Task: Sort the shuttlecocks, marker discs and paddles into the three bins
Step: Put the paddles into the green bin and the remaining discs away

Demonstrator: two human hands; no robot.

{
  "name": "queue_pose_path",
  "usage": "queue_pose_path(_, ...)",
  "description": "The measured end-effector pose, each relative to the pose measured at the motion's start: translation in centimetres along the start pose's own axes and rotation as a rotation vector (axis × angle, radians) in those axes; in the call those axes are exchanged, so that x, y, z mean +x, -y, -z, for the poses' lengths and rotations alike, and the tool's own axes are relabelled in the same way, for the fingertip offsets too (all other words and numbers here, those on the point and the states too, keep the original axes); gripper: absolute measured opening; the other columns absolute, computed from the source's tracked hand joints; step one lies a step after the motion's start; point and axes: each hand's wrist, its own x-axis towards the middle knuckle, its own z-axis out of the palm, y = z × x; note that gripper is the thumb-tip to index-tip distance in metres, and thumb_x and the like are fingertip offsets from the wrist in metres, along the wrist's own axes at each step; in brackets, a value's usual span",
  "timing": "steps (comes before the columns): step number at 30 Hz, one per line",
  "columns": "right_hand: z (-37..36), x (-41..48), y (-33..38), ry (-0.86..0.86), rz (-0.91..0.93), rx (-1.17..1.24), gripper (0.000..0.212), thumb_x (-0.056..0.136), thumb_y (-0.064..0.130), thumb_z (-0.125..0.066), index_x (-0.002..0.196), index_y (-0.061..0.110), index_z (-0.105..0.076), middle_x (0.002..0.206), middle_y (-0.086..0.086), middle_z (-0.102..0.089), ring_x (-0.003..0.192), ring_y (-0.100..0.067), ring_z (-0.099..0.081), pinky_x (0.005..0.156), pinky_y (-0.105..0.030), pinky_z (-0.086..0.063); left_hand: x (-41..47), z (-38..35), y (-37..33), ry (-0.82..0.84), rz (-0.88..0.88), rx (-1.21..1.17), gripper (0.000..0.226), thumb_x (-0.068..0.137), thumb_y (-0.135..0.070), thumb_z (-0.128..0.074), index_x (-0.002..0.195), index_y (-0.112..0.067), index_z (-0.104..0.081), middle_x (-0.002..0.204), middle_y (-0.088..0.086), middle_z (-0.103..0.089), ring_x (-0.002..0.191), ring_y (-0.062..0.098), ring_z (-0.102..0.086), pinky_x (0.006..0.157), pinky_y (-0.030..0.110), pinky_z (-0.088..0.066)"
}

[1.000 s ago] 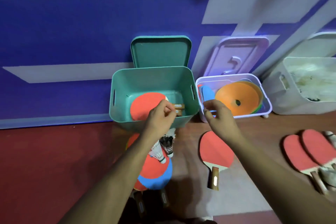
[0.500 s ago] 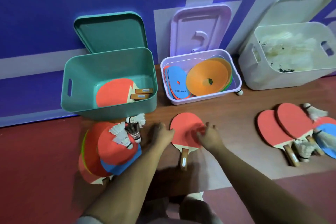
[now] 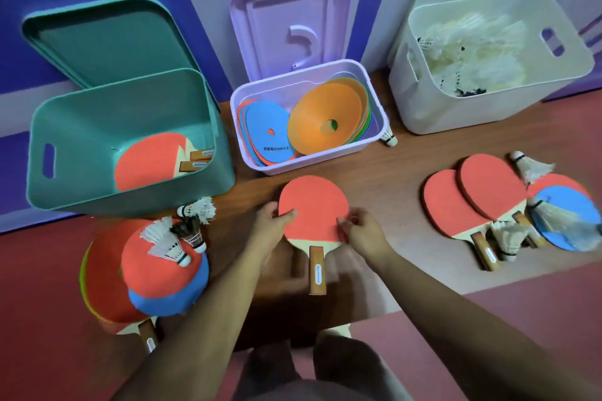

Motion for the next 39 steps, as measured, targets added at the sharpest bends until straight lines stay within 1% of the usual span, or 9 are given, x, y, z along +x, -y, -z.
queue_pose_path(6,10.6,-0.8,2.3,-0.019,0.113,0.040,0.025,0.091,0.001,-0.062,0.072,0.016,-0.054,0.067,0.000,-0.052,0.062,-0.015,-0.049,0.061,-0.029,-0.042,-2.8,-6.9,-4.5,0.312,0.070,-0.262,0.033,0.091,-0.016,-0.062,0.124,-0.023,-0.059,0.115,0.004,-0.070,0.107,0.024,-0.065,0.084,0.050,-0.055)
queue_pose_path(9,15.6,-0.2,1.7,-0.090,0.127,-0.015,0.003,0.093,0.008,-0.060,0.090,0.007,-0.060,0.073,-0.006,-0.055,0.067,-0.019,-0.053,0.062,-0.031,-0.045,-3.9,-11.2,-5.8,0.393,0.059,-0.304,0.033,0.091,-0.011,-0.060,0.122,-0.023,-0.059,0.118,0.004,-0.070,0.109,0.025,-0.064,0.091,0.059,-0.050)
queue_pose_path(14,23.8,1.6,-2.4,-0.361,0.058,-0.328,0.030,0.090,0.019,-0.061,0.117,0.006,-0.060,0.106,-0.011,-0.060,0.094,-0.026,-0.060,0.081,-0.031,-0.046,-4.5,-16.7,-6.2,0.407,0.057,-0.379,0.031,0.090,-0.009,-0.062,0.115,-0.026,-0.061,0.118,0.003,-0.069,0.110,0.026,-0.063,0.089,0.058,-0.051)
queue_pose_path(18,28.7,2.7,-6.4,-0.522,-0.087,-0.562,0.034,0.087,0.025,-0.056,0.113,0.004,-0.054,0.113,-0.021,-0.051,0.104,-0.038,-0.051,0.085,-0.041,-0.044,-4.1,-18.9,-5.7,0.367,0.062,-0.362,0.030,0.090,-0.008,-0.062,0.114,-0.025,-0.062,0.121,0.006,-0.068,0.112,0.028,-0.063,0.090,0.062,-0.049)
queue_pose_path(23,30.9,2.9,-8.2,-0.820,-0.099,-0.552,0.053,0.084,0.043,-0.062,0.122,0.007,-0.051,0.126,-0.026,-0.046,0.117,-0.039,-0.044,0.096,-0.046,-0.037,-3.2,-20.5,-4.9,0.336,0.066,-0.288,0.031,0.090,-0.010,-0.064,0.115,-0.027,-0.062,0.121,0.004,-0.068,0.110,0.026,-0.064,0.086,0.055,-0.054)
queue_pose_path(26,30.4,2.1,-9.5,-0.783,-0.279,-0.474,0.075,0.081,0.062,-0.058,0.140,0.023,-0.031,0.149,-0.023,-0.025,0.135,-0.041,-0.029,0.107,-0.056,-0.031,-3.0,-21.4,-4.7,0.345,0.069,-0.272,0.032,0.090,-0.009,-0.063,0.115,-0.029,-0.062,0.119,0.002,-0.069,0.109,0.025,-0.065,0.085,0.054,-0.055)
queue_pose_path(32,29.5,1.8,-11.3,-0.714,-0.083,-0.424,0.036,0.083,-0.003,-0.047,0.119,-0.001,-0.050,0.135,-0.027,-0.035,0.114,-0.043,-0.046,0.096,-0.041,-0.041,-2.7,-23.6,-4.6,0.375,0.078,-0.224,0.039,0.091,-0.007,-0.062,0.124,-0.026,-0.058,0.120,0.004,-0.069,0.110,0.025,-0.064,0.089,0.054,-0.053)
queue_pose_path(35,30.4,1.6,-10.4,-0.792,0.041,-0.448,0.020,0.079,0.001,-0.051,0.098,-0.001,-0.059,0.104,-0.018,-0.054,0.102,-0.034,-0.049,0.089,-0.040,-0.044,-2.5,-23.8,-4.7,0.376,0.065,-0.203,0.040,0.089,-0.007,-0.063,0.124,-0.026,-0.059,0.117,0.004,-0.070,0.108,0.025,-0.066,0.086,0.050,-0.055)
queue_pose_path(39,31.1,0.6,-6.7,-0.728,0.150,-0.206,0.024,0.080,0.025,-0.065,0.102,0.016,-0.062,0.106,-0.001,-0.053,0.091,-0.015,-0.055,0.078,-0.029,-0.043,-2.0,-23.5,-4.8,0.360,0.066,-0.186,0.041,0.089,-0.008,-0.065,0.125,-0.026,-0.058,0.118,0.005,-0.069,0.107,0.025,-0.065,0.084,0.047,-0.055)
